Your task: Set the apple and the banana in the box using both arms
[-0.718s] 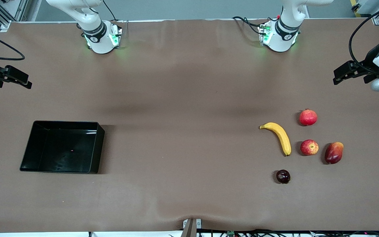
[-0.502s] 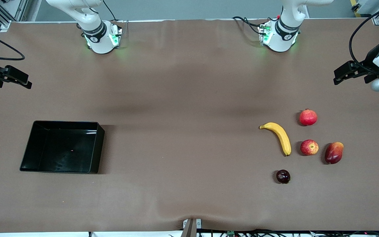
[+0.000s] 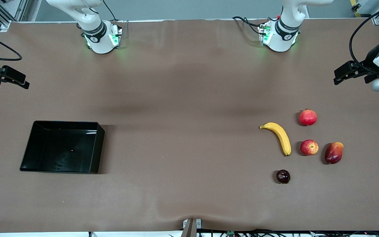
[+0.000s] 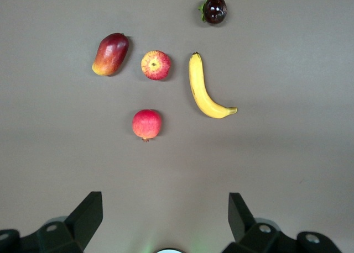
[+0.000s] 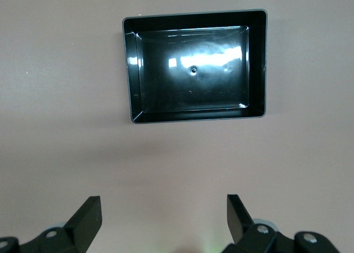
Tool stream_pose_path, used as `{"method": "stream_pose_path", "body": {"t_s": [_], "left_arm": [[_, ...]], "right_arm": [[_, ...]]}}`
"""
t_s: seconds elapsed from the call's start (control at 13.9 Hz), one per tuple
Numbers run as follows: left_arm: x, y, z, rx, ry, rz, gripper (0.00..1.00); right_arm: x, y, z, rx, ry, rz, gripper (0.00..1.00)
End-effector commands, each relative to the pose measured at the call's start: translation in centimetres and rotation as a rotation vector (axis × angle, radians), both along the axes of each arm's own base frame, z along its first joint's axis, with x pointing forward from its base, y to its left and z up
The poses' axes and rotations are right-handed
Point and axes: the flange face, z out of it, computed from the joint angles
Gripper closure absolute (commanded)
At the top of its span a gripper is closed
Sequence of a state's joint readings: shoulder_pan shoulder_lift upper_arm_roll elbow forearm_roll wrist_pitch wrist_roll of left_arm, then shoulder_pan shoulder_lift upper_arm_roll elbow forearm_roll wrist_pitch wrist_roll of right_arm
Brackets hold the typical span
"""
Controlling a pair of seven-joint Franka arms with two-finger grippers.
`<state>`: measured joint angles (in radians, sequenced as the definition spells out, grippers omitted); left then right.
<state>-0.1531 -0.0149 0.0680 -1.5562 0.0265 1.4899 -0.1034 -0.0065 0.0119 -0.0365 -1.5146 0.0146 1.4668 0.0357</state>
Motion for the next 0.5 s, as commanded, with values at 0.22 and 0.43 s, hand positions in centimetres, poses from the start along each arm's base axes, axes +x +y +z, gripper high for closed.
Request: {"method": "stream_pose_path", "body": {"t_s": [0.22, 0.43], "left_arm": [[0.7, 0.2, -1.2, 0.026, 0.026, 0.015, 0.0], [1.7, 0.4, -2.9, 0.048, 0.048, 0.019, 0.0]], "right_arm": [[0.0, -0.1, 0.5, -0.008, -0.001, 0.0, 0.0], [0.0, -0.1, 0.5, -0.008, -0.001, 0.0, 0.0]]}}
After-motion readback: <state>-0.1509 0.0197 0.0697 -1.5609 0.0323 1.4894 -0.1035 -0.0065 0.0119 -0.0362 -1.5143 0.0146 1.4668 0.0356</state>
